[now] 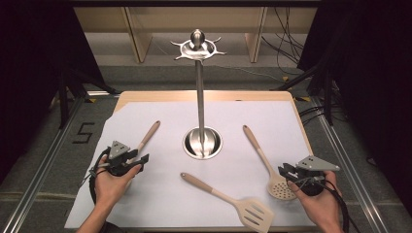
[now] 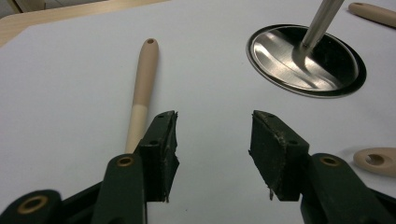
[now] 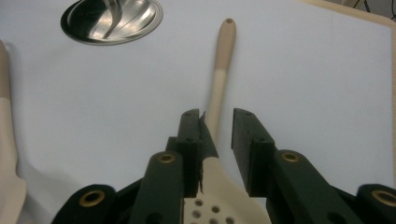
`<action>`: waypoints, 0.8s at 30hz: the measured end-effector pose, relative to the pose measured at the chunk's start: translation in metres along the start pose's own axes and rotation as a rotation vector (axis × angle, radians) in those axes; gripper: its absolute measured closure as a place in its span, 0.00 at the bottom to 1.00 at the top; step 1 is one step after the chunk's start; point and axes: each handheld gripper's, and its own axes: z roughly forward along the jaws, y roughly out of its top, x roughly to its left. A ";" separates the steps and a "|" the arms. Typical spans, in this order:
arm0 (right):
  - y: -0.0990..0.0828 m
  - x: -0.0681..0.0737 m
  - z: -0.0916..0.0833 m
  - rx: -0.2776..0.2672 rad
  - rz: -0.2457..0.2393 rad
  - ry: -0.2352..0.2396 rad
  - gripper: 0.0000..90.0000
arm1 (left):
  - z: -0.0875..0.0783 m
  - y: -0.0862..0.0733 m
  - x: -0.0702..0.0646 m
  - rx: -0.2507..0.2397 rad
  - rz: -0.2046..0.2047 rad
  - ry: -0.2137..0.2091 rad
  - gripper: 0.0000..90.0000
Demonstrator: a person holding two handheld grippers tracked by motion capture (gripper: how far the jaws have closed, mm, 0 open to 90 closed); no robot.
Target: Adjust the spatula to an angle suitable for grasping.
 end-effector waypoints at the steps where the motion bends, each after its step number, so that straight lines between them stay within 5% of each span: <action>1: -0.001 0.001 0.001 -0.004 0.030 0.005 0.80 | 0.001 0.000 0.000 0.000 0.001 -0.009 0.57; 3: -0.001 -0.001 0.002 -0.006 0.024 0.016 0.79 | 0.001 0.000 -0.001 0.019 0.004 0.001 0.59; 4: -0.001 0.003 0.001 0.015 0.069 0.025 0.79 | 0.001 0.001 -0.001 0.024 0.006 -0.005 0.60; 6: -0.002 -0.002 0.003 -0.001 0.000 0.000 0.78 | 0.002 0.001 -0.001 0.029 0.011 -0.011 0.64; 11: 0.000 0.000 0.002 0.030 0.028 -0.005 0.76 | 0.000 0.007 -0.002 0.034 0.019 -0.012 0.77; 12: 0.000 -0.002 0.004 0.016 -0.019 -0.027 0.75 | -0.001 0.008 -0.001 0.051 0.020 -0.005 0.77; 15: 0.001 -0.001 0.003 0.035 -0.021 -0.025 0.78 | 0.002 0.014 0.004 0.136 0.059 -0.021 0.89; 18: 0.002 -0.001 0.003 0.035 -0.020 -0.036 0.81 | 0.008 0.016 0.003 0.169 0.046 -0.028 0.96; 20: 0.001 0.000 0.004 0.039 -0.009 -0.025 0.85 | 0.018 0.018 0.001 0.254 0.040 -0.045 0.98; 22: 0.001 0.001 0.002 0.059 0.027 -0.014 0.86 | 0.025 0.019 -0.001 0.279 0.041 -0.047 0.99; 24: 0.001 0.000 0.002 0.062 0.011 -0.010 0.86 | 0.029 0.021 0.000 0.315 0.037 -0.051 0.99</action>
